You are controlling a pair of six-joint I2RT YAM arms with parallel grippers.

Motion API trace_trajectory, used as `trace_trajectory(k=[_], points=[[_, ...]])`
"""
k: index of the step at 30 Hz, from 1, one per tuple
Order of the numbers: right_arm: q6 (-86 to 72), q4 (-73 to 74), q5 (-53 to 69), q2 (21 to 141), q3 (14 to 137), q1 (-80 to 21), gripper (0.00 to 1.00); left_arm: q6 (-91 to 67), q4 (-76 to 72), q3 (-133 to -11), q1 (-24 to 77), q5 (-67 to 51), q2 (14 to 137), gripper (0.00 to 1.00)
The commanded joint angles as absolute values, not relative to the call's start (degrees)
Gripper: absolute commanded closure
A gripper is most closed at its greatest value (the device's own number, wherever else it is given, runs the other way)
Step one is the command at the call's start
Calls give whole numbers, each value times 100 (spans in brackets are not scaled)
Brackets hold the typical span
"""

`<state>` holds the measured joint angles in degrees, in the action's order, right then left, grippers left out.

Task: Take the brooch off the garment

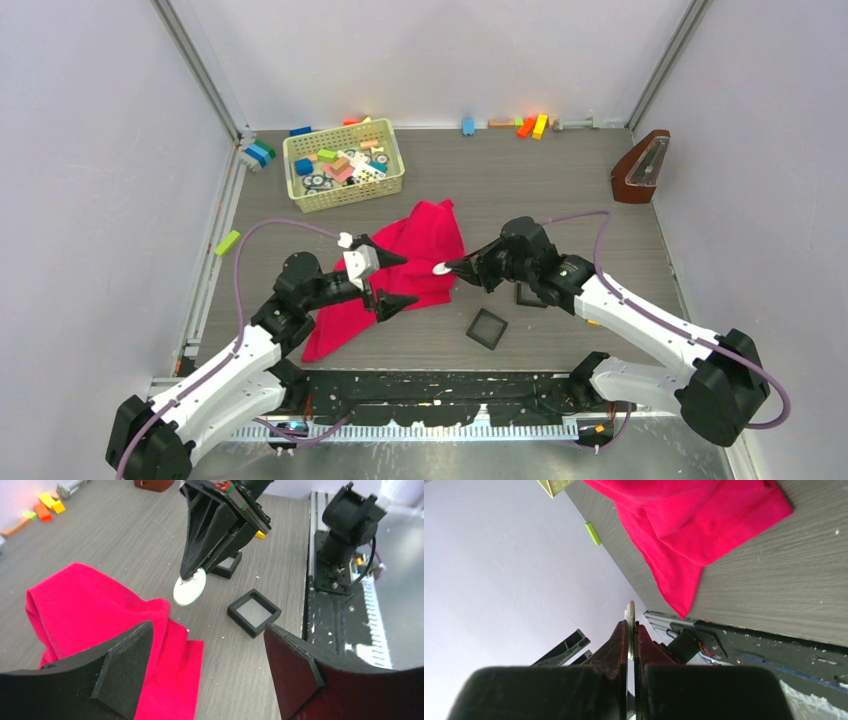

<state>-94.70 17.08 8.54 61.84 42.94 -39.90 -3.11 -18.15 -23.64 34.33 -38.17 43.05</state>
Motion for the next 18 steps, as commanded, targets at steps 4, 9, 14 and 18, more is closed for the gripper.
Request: trace_trajectory(k=[4, 9, 14, 18], points=[[-10221, 1337, 1400, 6384, 4634, -4120, 99, 1558, -1978, -2737, 3602, -4479, 4602, 28], [-10399, 1280, 1428, 6347, 4601, -4188, 99, 2127, -1925, -2752, 3781, -4365, 4706, 41], [-10432, 1212, 1460, 6426, 4597, -4255, 99, 2378, -1934, -2789, 3907, -4099, 4767, 49], [-10446, 1129, 1485, 6517, 4623, -4317, 100, 2414, -1934, -2830, 3950, -4046, 4821, 53]])
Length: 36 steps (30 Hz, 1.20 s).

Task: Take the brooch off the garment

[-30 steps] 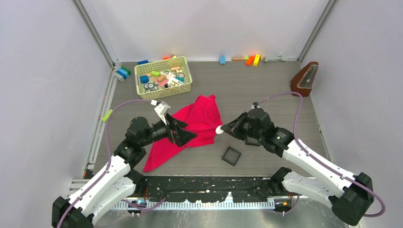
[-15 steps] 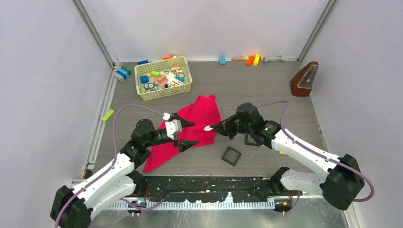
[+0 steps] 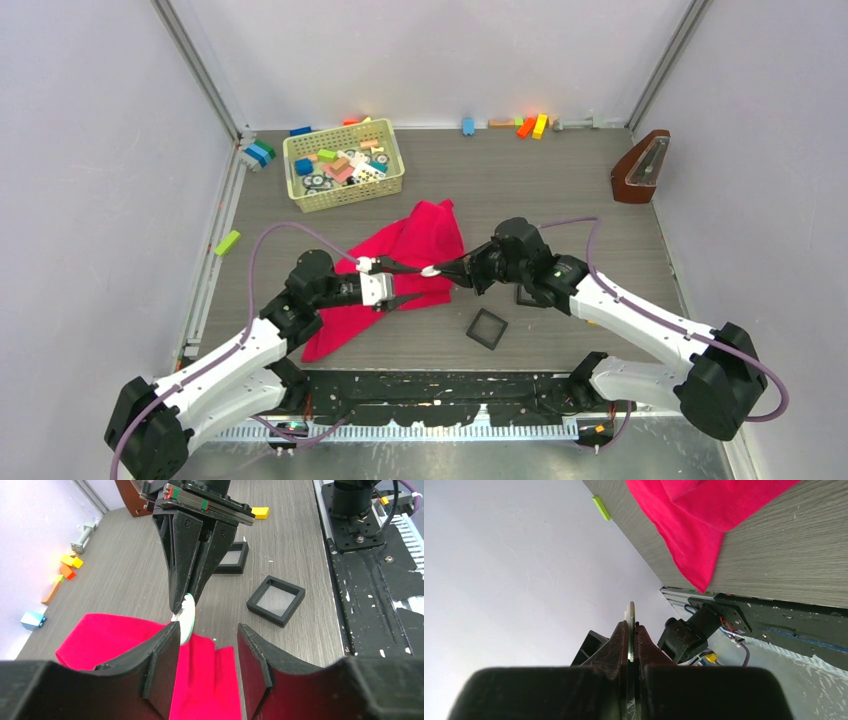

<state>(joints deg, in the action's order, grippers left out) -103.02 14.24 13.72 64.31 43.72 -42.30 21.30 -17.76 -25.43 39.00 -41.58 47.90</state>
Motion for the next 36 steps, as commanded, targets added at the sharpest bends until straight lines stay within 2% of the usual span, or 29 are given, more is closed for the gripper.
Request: trace_trajectory(k=[1, 12, 27, 29, 32, 34, 36], points=[[-10452, 1115, 1481, 6533, 4623, -4334, 100, 2433, -1934, -2828, 3957, -4015, 4822, 53], [-10512, 923, 1425, 6652, 4633, -4566, 100, 2547, -1752, -2892, 3966, -3902, 4854, 62], [-10582, 914, 1338, 6519, 4593, -4638, 100, 2704, -1567, -2892, 4007, -3921, 4910, 67], [-10582, 914, 1328, 6507, 4592, -4647, 99, 2711, -1556, -2892, 4009, -3921, 4905, 71], [-10582, 910, 1327, 6511, 4583, -4658, 99, 2720, -1551, -2899, 4017, -3913, 4924, 82], [-10590, 899, 1334, 6514, 4572, -4663, 100, 2729, -1527, -2914, 4017, -3924, 4932, 93], [-10603, 878, 1340, 6508, 4554, -4664, 99, 2754, -1469, -2930, 4017, -3915, 4931, 97]])
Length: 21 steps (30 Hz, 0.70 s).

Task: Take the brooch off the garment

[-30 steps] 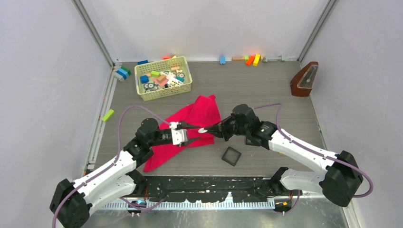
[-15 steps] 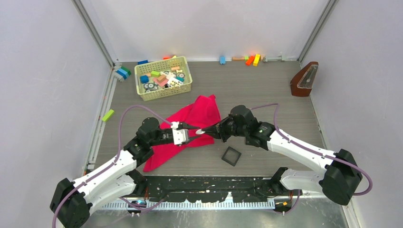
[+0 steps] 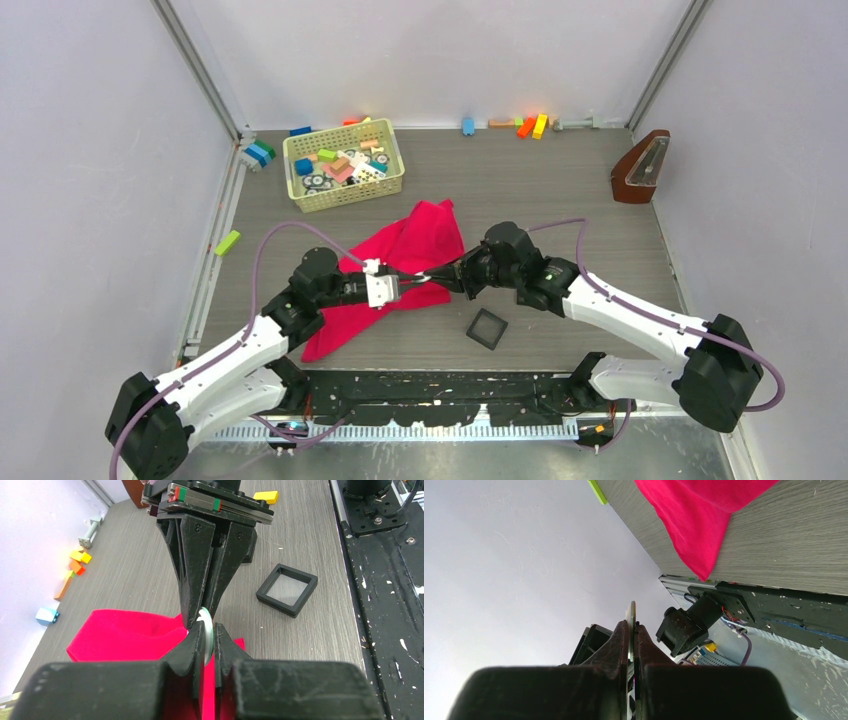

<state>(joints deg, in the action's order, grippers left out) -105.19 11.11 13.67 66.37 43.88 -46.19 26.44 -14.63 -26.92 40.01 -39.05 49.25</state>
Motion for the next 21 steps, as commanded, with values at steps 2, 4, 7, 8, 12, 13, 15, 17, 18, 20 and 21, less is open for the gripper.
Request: trace_trajectory(k=[2, 4, 7, 8, 12, 13, 15, 17, 18, 20, 21], points=[[-10608, 857, 1344, 6502, 4548, -4674, 99, 2776, -1427, -2952, 4017, -3910, 4931, 100], [-10604, 838, 1345, 6477, 4541, -4683, 93, 2777, -1408, -2953, 4021, -3888, 4925, 100], [-10627, 829, 1241, 6384, 4447, -4684, 58, 2738, -1406, -2938, 4025, -3800, 4887, 100], [-10617, 866, 1145, 6287, 4372, -4685, 52, 2702, -1402, -2927, 4025, -3764, 4877, 100], [-10376, 1314, 705, 5829, 4159, -4649, 27, 2541, -1380, -2833, 4025, -3684, 4800, 100], [-10256, 1395, 638, 5639, 4123, -4636, 21, 2498, -1392, -2784, 4025, -3642, 4765, 100], [-10014, 1643, 483, 5363, 4024, -4590, 13, 2402, -1463, -2696, 4028, -3574, 4723, 100], [-9686, 1973, 305, 5087, 3973, -4554, 9, 2178, -1643, -2594, 4025, -3496, 4643, 100], [-9558, 2286, 151, 5000, 3979, -4545, 7, 2064, -1715, -2538, 4025, -3495, 4611, 100], [-9148, 2840, -198, 4777, 4051, -4536, 6, 1762, -1912, -2419, 4025, -3477, 4536, 100], [-8866, 3042, -327, 4661, 4109, -4529, 6, 1574, -2013, -2365, 4025, -3404, 4510, 100]])
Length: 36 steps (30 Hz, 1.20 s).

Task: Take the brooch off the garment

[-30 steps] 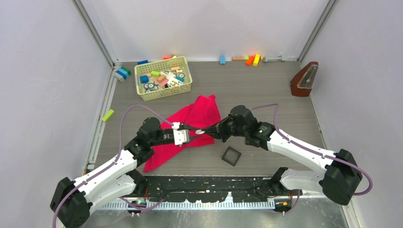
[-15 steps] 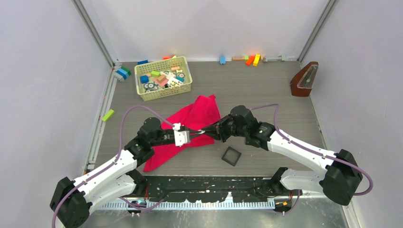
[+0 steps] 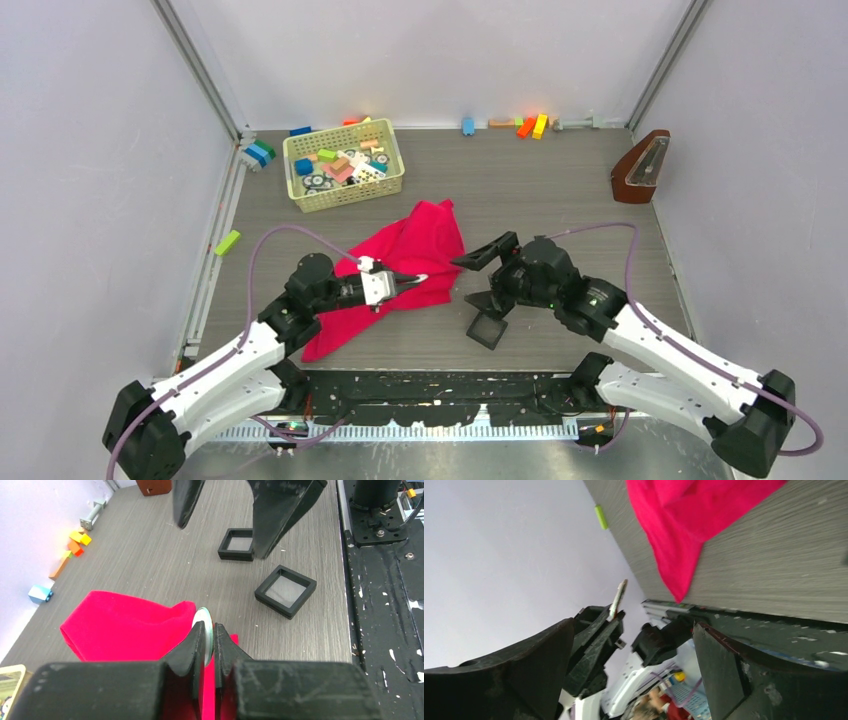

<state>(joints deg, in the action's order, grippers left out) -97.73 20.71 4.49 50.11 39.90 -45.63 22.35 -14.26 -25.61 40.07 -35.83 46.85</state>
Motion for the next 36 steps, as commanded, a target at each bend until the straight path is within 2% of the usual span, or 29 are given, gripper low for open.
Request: trace_trajectory(k=[1, 8, 14, 19, 23, 31, 36], points=[[-8731, 3415, -548, 4607, 4137, -4532, 6, 1370, -2084, -2318, 4025, -3245, 4483, 100], [-7644, 5308, -1320, 4319, 4466, -4526, 1, 366, -2488, -2036, 4025, -2734, 4446, 100], [-7334, 6164, -1579, 4455, 4461, -4526, 0, -343, -3101, -1754, 4021, -2321, 4729, 100], [-7018, 6281, -2038, 4227, 4233, -4528, 3, -1027, -2956, -1818, 4023, -1689, 4809, 100], [-6681, 6025, -1942, 4066, 4027, -4526, 1, -1230, -3033, -1714, 4030, -1411, 4794, 100], [-6486, 5697, -1755, 5038, 4084, -4585, 0, -1143, -3148, -1695, 4024, -1745, 4876, 100], [-7176, 5303, -2097, 5605, 4072, -4964, 0, -1108, -3147, -1671, 4025, -1763, 4836, 100]])
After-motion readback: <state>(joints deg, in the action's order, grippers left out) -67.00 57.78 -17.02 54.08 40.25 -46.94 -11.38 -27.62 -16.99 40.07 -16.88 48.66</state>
